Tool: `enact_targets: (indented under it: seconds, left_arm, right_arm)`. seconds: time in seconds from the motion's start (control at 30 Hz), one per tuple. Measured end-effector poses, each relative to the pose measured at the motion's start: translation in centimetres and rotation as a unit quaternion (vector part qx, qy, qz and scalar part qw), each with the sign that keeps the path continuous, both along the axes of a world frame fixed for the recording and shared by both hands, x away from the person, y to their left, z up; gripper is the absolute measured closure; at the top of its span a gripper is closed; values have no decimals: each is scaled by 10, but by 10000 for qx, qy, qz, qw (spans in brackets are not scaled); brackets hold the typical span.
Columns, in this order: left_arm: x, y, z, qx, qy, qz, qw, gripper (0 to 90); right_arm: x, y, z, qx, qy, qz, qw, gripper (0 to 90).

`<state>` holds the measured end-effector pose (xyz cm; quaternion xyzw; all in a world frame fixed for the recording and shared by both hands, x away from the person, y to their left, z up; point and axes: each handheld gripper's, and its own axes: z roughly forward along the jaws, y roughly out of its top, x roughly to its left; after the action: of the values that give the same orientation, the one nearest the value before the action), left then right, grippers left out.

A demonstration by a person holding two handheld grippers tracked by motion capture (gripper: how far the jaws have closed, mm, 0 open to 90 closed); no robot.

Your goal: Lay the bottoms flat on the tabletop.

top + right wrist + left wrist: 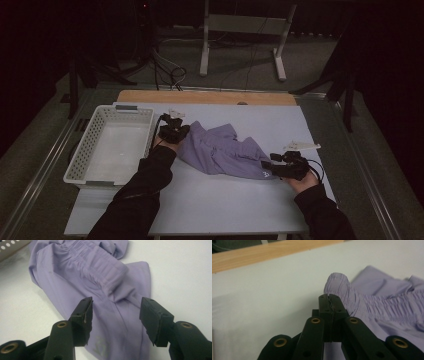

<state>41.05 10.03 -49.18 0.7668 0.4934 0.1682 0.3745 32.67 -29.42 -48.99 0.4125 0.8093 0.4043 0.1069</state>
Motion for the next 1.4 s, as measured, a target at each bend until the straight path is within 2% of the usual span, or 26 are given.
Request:
enact_targets:
  seconds: [0.13,0.33,0.37,0.4,0.43,0.47,0.5,0.53,0.63,0.7,0.73,0.8,0.93,0.97,1.0,1.03,1.07,1.13,1.17,1.2,1.23,1.27,1.3,1.33,1.37,1.4]
  left_arm:
    - [-3,0,-2,-50,23,-117,9999,900]
    - [-7,-1,-4,-41,61,-248,9997,900]
    - [-8,-2,-5,-17,104,-317,9994,900]
    - [-8,-2,-5,-17,104,-317,9994,900]
    - [-9,-2,-5,-20,106,-355,9993,900]
    - [-9,-2,-5,-20,106,-355,9993,900]
    - [-10,-1,-5,-66,132,-349,9993,900]
    - [-10,-1,-5,-66,132,-349,9993,900]
    - [-8,1,0,-38,37,-296,9995,900]
    - [-6,4,1,-148,71,-229,9996,900]
    - [-6,4,1,-148,71,-229,9996,900]
    - [-4,5,3,-122,1,-189,9997,900]
    - [4,3,1,-128,77,-140,9998,900]
    - [9,2,2,-233,164,-58,9996,900]
    - [13,1,4,-259,151,24,9995,900]
    - [21,0,11,-220,-121,240,9994,900]
    - [27,0,16,-157,-249,354,9989,900]
    - [34,1,21,-232,-342,485,9980,900]
    - [48,3,30,-329,-588,811,9944,884]
    - [48,3,30,-329,-588,811,9944,820]
    - [55,2,34,-122,-793,897,9927,619]
    - [59,2,35,-139,-724,862,9935,619]
    - [64,-1,32,-265,-349,664,9968,410]
    - [64,-1,32,-265,-349,664,9968,335]
    - [64,-4,28,-282,-143,489,9983,335]
    - [63,-7,26,-293,18,305,9991,241]
  right_arm:
    - [9,10,0,-31,-45,89,9999,467]
    - [27,30,-14,-102,147,79,9998,519]
    - [30,34,-17,-183,195,60,9996,657]
    - [30,34,-17,-183,195,60,9996,657]
    - [33,38,-18,-294,159,38,9994,820]
    - [33,38,-18,-294,159,38,9994,820]
    - [37,38,-14,-289,12,38,9996,857]
    - [37,38,-14,-289,12,38,9996,857]
    - [52,37,-1,-294,-284,-181,9990,864]
    - [61,35,6,-231,-301,-344,9987,864]
    - [61,35,6,-231,-301,-344,9987,864]
    - [72,31,10,-192,-413,-613,9971,864]
    - [86,29,10,-263,-332,-758,9962,865]
    - [97,31,9,-330,-212,-736,9965,864]
    - [97,31,9,-330,-212,-736,9965,864]
    - [109,33,12,-254,-275,-811,9960,864]
    - [114,32,16,-159,-415,-932,9947,864]
    - [129,31,29,166,-657,-1243,9899,830]
    - [137,32,37,262,-957,-1522,9834,757]
    - [137,32,37,262,-957,-1522,9834,757]
    - [145,31,48,344,-1218,-2114,9692,628]
    - [145,31,48,344,-1218,-2114,9692,628]
    - [149,29,50,523,-1080,-2154,9691,462]
    - [149,29,50,523,-1080,-2154,9691,462]
    - [149,29,48,532,-1018,-2087,9712,444]
    - [146,31,46,525,-958,-1947,9748,361]
